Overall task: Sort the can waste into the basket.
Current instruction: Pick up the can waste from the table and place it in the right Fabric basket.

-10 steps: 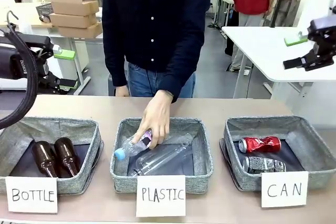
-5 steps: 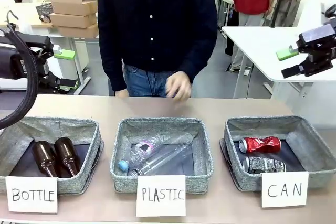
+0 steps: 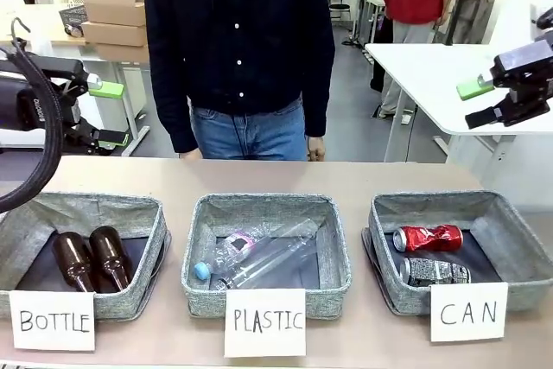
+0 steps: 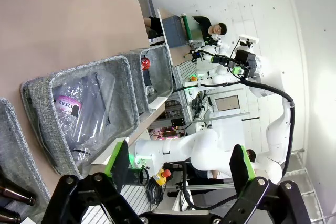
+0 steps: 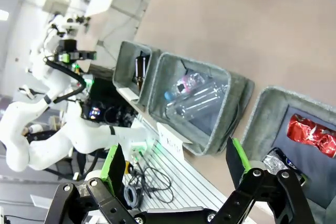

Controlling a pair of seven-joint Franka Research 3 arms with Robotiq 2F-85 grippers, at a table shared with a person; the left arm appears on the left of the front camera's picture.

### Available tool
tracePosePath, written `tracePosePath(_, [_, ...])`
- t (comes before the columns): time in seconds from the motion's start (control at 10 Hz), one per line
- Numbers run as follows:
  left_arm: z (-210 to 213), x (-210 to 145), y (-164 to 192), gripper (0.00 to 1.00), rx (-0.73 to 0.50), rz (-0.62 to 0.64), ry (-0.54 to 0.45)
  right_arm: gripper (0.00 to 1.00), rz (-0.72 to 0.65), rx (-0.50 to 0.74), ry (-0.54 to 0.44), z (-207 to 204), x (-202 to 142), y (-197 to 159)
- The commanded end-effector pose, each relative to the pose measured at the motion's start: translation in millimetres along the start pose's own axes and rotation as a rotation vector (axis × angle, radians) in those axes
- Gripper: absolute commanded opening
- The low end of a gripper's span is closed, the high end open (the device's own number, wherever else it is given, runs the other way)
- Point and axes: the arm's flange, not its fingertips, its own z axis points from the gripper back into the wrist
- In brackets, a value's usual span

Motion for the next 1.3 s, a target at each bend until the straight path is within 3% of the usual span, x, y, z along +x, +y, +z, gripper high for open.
tracePosePath(0.0, [0.4,-0.5,-3.6,1.0,-0.021,0.005,-0.006,1.0,0.029,-0.004,0.008,2.4,0.0,-0.8])
tracePosePath(1.2, [0.4,-0.5,-3.6,1.0,-0.021,0.005,-0.006,1.0,0.029,-0.004,0.008,2.4,0.0,-0.8])
